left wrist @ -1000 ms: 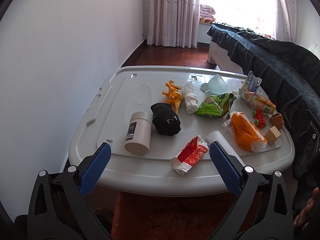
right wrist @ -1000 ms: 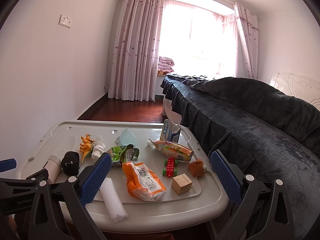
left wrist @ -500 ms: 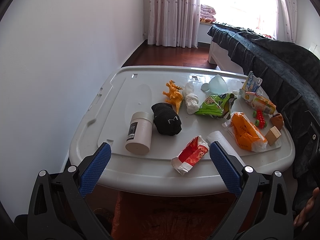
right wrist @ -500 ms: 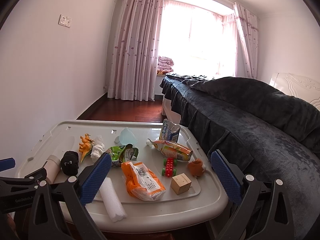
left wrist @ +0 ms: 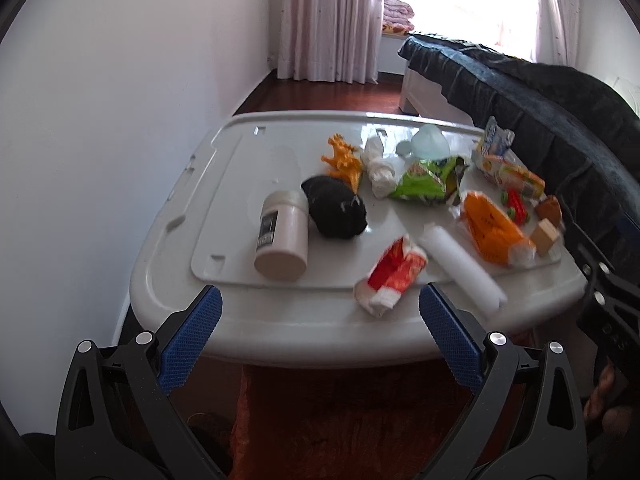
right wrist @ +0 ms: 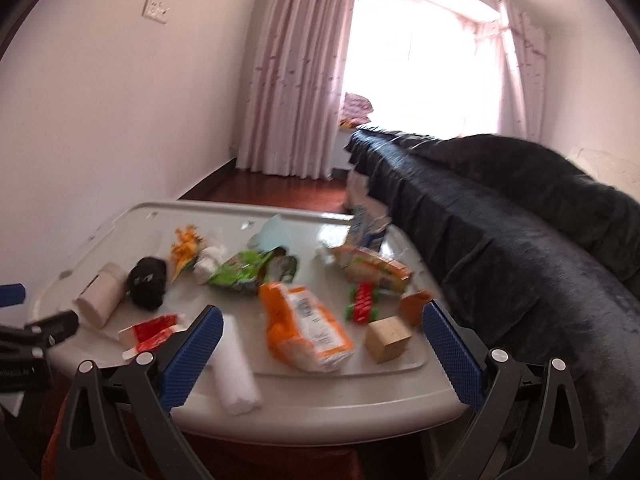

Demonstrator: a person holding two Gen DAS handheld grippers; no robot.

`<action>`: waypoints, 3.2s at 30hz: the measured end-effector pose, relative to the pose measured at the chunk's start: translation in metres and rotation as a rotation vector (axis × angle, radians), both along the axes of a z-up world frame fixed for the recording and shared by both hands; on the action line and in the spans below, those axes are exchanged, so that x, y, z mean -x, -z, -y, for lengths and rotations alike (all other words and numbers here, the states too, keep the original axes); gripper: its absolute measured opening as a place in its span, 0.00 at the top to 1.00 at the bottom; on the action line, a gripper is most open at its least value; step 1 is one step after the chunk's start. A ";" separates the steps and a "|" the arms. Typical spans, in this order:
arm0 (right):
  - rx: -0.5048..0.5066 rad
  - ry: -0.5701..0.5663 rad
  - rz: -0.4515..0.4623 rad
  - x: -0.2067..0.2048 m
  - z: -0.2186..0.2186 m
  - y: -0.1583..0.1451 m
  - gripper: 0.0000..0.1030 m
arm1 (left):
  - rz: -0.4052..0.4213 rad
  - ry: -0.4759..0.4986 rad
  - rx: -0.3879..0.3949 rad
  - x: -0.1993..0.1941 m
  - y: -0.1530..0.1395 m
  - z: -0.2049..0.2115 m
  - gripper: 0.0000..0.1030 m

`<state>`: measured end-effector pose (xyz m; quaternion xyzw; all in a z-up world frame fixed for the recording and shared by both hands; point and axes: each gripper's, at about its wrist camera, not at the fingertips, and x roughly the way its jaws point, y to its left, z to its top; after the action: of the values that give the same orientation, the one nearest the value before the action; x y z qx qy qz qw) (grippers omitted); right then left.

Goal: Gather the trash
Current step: 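Grasp the red-and-white wrapper with the left gripper while the right grasps the white foam roll, then carry wrapper and foam roll to the orange-lined bin and open both grippers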

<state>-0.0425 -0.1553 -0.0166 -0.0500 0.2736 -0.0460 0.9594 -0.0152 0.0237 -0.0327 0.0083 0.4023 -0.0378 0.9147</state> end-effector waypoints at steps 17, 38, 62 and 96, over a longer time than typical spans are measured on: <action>0.021 -0.141 -0.261 -0.054 -0.049 0.083 0.28 | -0.009 -0.030 0.061 0.000 0.006 -0.036 0.06; -0.100 -0.164 -0.130 -0.031 -0.004 0.017 0.73 | -0.036 0.219 0.186 -0.024 0.017 0.009 0.07; -0.140 -0.173 -0.061 -0.021 0.012 -0.008 0.71 | -0.052 0.216 0.095 -0.062 0.059 0.040 0.74; -0.278 -0.035 -0.386 0.097 0.031 0.045 0.18 | -0.160 0.190 0.061 0.090 0.034 0.018 0.16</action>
<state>-0.1394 -0.1866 -0.0612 0.0701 0.4547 0.0192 0.8877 -0.1048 0.0059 -0.0669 0.0155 0.4702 -0.1371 0.8717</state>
